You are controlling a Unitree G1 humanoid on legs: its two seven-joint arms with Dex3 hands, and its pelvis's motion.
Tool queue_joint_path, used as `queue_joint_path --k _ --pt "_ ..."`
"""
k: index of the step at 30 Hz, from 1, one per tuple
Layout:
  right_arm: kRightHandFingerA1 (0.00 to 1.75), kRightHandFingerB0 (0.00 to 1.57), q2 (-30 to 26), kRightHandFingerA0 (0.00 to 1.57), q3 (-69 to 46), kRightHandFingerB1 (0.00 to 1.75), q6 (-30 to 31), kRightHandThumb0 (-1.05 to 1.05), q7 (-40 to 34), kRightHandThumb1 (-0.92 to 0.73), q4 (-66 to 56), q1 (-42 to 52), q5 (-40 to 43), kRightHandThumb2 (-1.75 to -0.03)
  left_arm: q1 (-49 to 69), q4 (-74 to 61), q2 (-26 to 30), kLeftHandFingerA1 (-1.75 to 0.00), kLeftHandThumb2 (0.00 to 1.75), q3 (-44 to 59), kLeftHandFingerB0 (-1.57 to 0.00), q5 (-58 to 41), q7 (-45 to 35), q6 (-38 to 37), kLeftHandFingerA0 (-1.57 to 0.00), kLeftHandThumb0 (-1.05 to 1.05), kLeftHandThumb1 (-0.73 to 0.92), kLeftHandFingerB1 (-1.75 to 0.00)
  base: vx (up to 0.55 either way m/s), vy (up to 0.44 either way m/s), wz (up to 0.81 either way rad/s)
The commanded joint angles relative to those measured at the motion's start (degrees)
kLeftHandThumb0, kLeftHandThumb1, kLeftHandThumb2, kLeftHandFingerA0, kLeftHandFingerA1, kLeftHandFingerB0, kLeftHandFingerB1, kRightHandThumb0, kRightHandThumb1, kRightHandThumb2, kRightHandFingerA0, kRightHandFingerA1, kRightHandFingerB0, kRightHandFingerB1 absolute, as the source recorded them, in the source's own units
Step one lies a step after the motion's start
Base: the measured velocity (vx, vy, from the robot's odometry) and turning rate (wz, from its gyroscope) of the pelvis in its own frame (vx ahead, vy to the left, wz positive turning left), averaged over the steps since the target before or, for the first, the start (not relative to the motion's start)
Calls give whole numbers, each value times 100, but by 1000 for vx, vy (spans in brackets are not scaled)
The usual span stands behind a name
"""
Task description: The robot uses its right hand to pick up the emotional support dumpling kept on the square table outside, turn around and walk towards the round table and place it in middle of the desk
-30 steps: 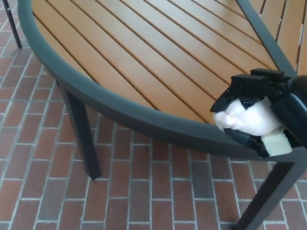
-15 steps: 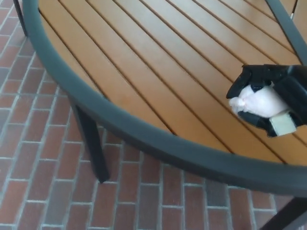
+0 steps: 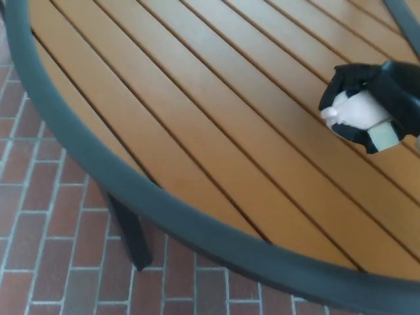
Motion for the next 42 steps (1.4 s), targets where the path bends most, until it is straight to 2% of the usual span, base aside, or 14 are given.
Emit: queue_joint_path --k 1,2,14,15,20,21,22,23,28,29,31,34,40,42 --pt "145 93 -101 95 140 106 -11 -9 -481 -56 485 -82 -249 -100 155 -35 -18 -57 59 37 -69 -58 -20 -377 -75 -16 65 -52 154 49 -5" --pt "139 93 -109 95 133 103 -10 -10 -450 -58 456 -18 -206 -97 109 30 7 -57 58 35 -72 -45 -11 -367 -78 -16 63 -53 141 35 -6" --pt "136 93 -170 95 82 105 -48 -11 -108 -62 -430 750 63 -96 175 79 80 -57 59 -90 -69 95 79 -387 -75 -18 66 -51 36 21 -2" --pt "134 89 -194 90 109 99 4 -14 -23 -67 -468 795 52 -87 173 86 83 -57 58 -96 -68 100 93 -391 -75 -17 64 -51 -32 -114 20" --pt "132 84 -220 89 193 90 83 -17 -28 -71 -522 1010 -26 -79 203 117 100 -57 58 -138 -67 113 121 -425 -74 -17 63 -51 -15 -117 -6" --pt "127 76 -211 87 227 78 177 -19 13 -73 -529 1032 -66 -79 185 134 110 -56 58 -146 -68 110 135 -410 -74 -18 63 -51 -11 -102 -4" --pt "127 76 -214 87 242 78 247 -19 81 -73 -557 1029 -72 -79 175 140 113 -56 58 -146 -68 102 135 -406 -74 -18 63 -51 0 0 0" --pt "92 61 -185 80 262 55 421 -11 318 -71 -600 1053 14 -73 166 149 114 -59 58 -145 -68 93 142 -424 -75 -17 64 -52 0 0 0" --pt "92 69 -40 85 351 61 465 -10 626 -70 -354 1256 271 -82 167 100 98 -58 58 -142 -66 57 159 -401 -75 -19 62 -51 30 127 -13" --pt "99 70 -12 87 394 61 378 -12 562 -70 -230 1351 257 -85 172 111 101 -58 58 -135 -67 37 128 -419 -75 -19 62 -51 -5 161 33" --pt "94 72 21 86 463 62 342 -13 474 -72 -68 1458 192 -80 195 105 117 -56 58 -154 -67 61 123 -462 -75 -21 61 -50 4 145 11" --pt "97 74 69 84 567 66 307 -12 310 -71 210 1527 69 -83 232 50 123 -56 58 -198 -68 110 151 -482 -75 -20 61 -51 -7 79 12" --pt "93 71 117 78 757 68 143 -10 -70 -69 786 1476 -84 -81 203 104 131 -57 58 -251 -67 141 181 -484 -75 -20 61 -51 21 -18 7" --pt "86 69 110 77 790 63 161 -10 -131 -70 834 1435 -99 -78 216 84 122 -59 58 -254 -67 125 173 -506 -75 -20 61 -52 0 0 0"
